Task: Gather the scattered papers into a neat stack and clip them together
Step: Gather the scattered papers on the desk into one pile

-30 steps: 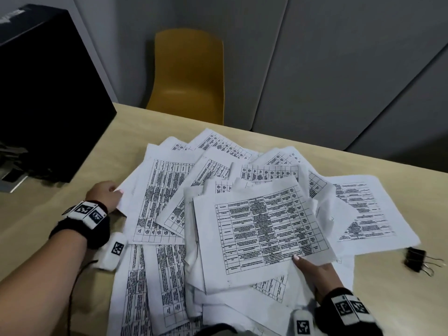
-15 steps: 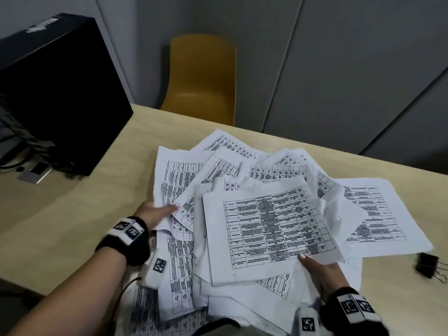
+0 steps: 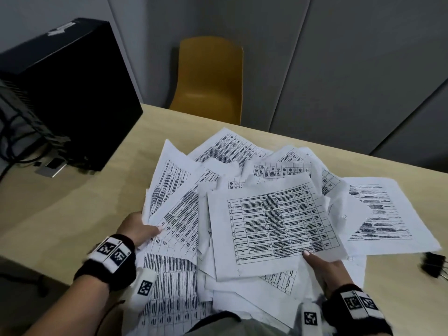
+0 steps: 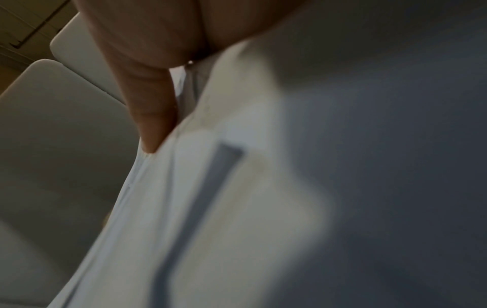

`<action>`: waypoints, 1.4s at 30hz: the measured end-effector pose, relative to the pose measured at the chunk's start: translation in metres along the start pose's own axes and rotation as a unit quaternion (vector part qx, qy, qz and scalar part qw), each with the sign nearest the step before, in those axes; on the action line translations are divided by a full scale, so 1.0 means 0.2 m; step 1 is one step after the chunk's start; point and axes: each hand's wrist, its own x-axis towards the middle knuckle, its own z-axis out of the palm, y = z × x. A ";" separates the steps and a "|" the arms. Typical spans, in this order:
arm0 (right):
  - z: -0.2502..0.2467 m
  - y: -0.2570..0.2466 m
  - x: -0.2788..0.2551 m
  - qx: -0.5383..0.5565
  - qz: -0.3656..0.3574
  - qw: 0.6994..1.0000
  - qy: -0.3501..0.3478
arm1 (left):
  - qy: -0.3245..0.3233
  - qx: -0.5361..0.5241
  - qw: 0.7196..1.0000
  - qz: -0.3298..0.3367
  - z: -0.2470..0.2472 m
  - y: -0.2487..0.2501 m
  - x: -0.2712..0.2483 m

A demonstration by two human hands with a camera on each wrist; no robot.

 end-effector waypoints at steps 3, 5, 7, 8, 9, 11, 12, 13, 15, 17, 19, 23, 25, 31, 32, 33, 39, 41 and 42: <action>0.01 -0.02 -0.01 -0.022 0.003 1.000 0.003 | 0.052 0.102 0.993 -0.017 0.04 -0.08 -0.01; 0.02 -0.02 -0.02 -0.014 -0.012 1.000 0.002 | 0.070 0.137 0.988 -0.023 0.07 -0.10 -0.03; 0.02 -0.02 -0.02 -0.015 -0.025 1.000 0.008 | 0.060 0.083 0.994 -0.035 0.09 -0.08 -0.05; 0.02 -0.02 -0.02 -0.016 -0.023 1.000 0.011 | 0.060 0.048 0.996 -0.036 0.10 -0.07 -0.06; 0.01 -0.01 -0.01 -0.012 -0.022 1.000 0.009 | 0.064 0.015 0.997 -0.040 0.11 -0.07 -0.07; 0.01 -0.01 -0.01 -0.006 -0.011 1.000 0.015 | 0.062 -0.048 0.996 -0.051 0.11 -0.07 -0.08; 0.01 0.00 0.00 -0.006 -0.008 1.000 0.019 | 0.049 -0.071 0.995 -0.058 0.11 -0.08 -0.09; 0.01 0.00 0.01 -0.009 -0.006 1.000 0.024 | 0.033 -0.085 0.994 -0.063 0.10 -0.09 -0.10; 0.01 0.01 0.03 -0.034 -0.005 0.999 0.029 | 0.020 -0.087 0.994 -0.063 0.11 -0.10 -0.12; 0.02 0.03 0.05 -0.058 -0.001 0.998 0.033 | 0.016 -0.051 0.998 -0.044 0.12 -0.10 -0.15; 0.02 0.04 0.07 -0.074 0.004 0.997 0.037 | 0.026 -0.007 1.000 -0.004 0.12 -0.08 -0.17; 0.03 0.06 0.09 -0.085 0.007 0.995 0.050 | 0.082 0.016 0.995 0.047 0.03 -0.02 -0.19; 0.03 0.06 0.10 -0.090 0.014 0.994 0.052 | 0.105 0.020 0.991 0.074 -0.04 0.02 -0.21; 0.04 0.07 0.11 -0.079 0.008 0.995 0.056 | 0.196 0.007 0.972 0.131 -0.29 0.16 -0.31; 0.04 0.07 0.11 -0.077 0.005 0.995 0.059 | 0.213 0.004 0.966 0.145 -0.33 0.19 -0.32; 0.04 0.07 0.12 -0.075 0.004 0.995 0.062 | 0.227 0.001 0.961 0.157 -0.38 0.22 -0.33; 0.03 0.08 0.12 -0.052 0.023 0.997 0.051 | 0.286 -0.124 0.924 0.221 -0.51 0.38 -0.40; 0.04 0.09 0.11 -0.033 0.044 0.998 0.042 | 0.268 -0.187 0.917 0.231 -0.47 0.43 -0.41; 0.04 0.09 0.11 -0.022 0.052 0.998 0.035 | 0.250 -0.213 0.918 0.224 -0.44 0.44 -0.40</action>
